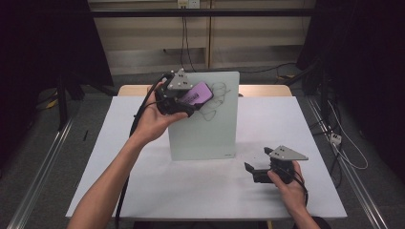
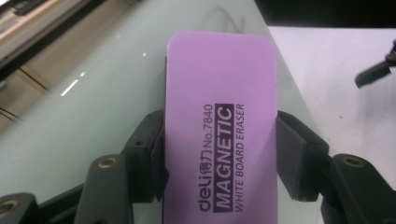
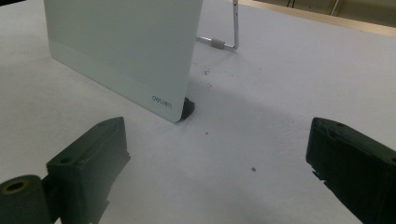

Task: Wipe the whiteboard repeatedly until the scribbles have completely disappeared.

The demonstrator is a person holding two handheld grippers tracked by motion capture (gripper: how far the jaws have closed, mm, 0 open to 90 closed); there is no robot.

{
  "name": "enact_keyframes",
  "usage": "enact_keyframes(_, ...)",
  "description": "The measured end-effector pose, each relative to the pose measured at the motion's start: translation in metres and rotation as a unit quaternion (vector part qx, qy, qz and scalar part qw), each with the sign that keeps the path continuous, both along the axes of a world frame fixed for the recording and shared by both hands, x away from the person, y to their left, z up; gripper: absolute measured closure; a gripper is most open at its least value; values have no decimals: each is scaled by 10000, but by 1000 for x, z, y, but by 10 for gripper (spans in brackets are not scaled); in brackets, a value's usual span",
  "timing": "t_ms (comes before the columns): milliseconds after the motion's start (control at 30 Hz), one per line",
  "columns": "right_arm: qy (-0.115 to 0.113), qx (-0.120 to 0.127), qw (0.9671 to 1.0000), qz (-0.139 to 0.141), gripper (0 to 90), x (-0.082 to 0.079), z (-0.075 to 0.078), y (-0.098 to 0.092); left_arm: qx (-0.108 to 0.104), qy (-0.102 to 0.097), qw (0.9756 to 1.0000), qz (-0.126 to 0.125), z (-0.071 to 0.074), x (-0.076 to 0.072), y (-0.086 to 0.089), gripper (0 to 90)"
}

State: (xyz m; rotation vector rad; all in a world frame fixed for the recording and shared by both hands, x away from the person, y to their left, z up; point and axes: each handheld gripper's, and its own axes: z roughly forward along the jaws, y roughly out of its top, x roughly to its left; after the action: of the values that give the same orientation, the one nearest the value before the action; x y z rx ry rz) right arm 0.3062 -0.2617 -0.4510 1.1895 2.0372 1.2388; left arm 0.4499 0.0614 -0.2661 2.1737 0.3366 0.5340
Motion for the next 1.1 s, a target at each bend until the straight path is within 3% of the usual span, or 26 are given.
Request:
enact_keyframes(233,6,23,10000,1,55,0,0,0,-113,-130,9997,151,19,7,3,409)
enact_keyframes(500,-1,13,10000,15,55,0,0,0,23,-286,9994,189,16,3,-5,408)
enact_keyframes(767,-9,3,10000,19,55,0,0,0,307,-265,9992,48,3,-3,-20,408)
enact_keyframes(967,-2,6,10000,35,56,-1,0,1,615,-204,9978,-142,-22,-14,-34,409)
enact_keyframes(1100,-11,0,10000,40,56,-1,0,0,687,-52,9972,-289,-37,-19,-38,409)
